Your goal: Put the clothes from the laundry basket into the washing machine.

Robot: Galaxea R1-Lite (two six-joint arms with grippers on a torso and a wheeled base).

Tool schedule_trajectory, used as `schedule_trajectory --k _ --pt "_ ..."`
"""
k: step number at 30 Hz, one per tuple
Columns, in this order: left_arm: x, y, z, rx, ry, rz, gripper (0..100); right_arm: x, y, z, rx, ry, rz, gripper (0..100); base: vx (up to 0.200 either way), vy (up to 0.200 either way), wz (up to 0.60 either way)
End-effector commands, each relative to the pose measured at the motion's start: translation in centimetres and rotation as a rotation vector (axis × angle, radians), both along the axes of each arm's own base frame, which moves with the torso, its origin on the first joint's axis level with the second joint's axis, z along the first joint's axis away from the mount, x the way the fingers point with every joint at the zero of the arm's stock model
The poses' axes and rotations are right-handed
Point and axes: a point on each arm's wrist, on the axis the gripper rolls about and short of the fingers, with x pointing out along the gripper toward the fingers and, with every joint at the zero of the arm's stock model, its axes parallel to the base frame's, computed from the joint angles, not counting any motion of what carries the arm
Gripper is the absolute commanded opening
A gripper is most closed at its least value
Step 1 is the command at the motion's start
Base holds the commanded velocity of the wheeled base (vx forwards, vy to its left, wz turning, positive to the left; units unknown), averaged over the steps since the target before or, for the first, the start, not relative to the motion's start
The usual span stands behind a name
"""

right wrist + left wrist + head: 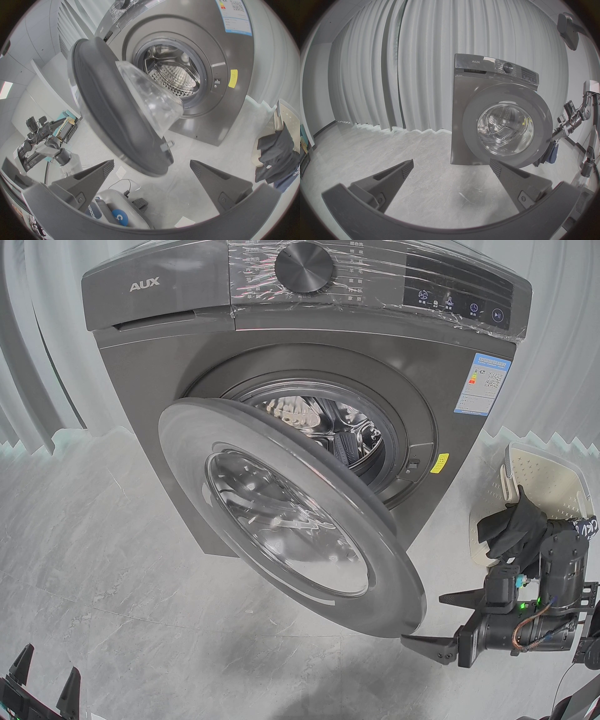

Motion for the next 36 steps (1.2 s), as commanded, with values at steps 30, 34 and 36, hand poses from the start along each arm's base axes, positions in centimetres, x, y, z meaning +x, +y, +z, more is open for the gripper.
schedule_trajectory --k 30,34,36 --pt "0.1 0.0 -0.4 0.0 0.015 -0.001 100 3.3 -1.1 -1.2 -0.036 0.049 -0.174 100 0.0 0.0 0.0" --pt "0.1 0.0 -0.4 0.002 0.016 -0.003 100 2.3 -0.2 -1.7 -0.049 0.062 -0.114 100 0.0 0.0 0.0" --pt "0.1 0.0 -0.4 0.0 0.016 -0.006 100 1.7 0.1 -1.8 -0.053 0.068 -0.085 100 0.0 0.0 0.0"
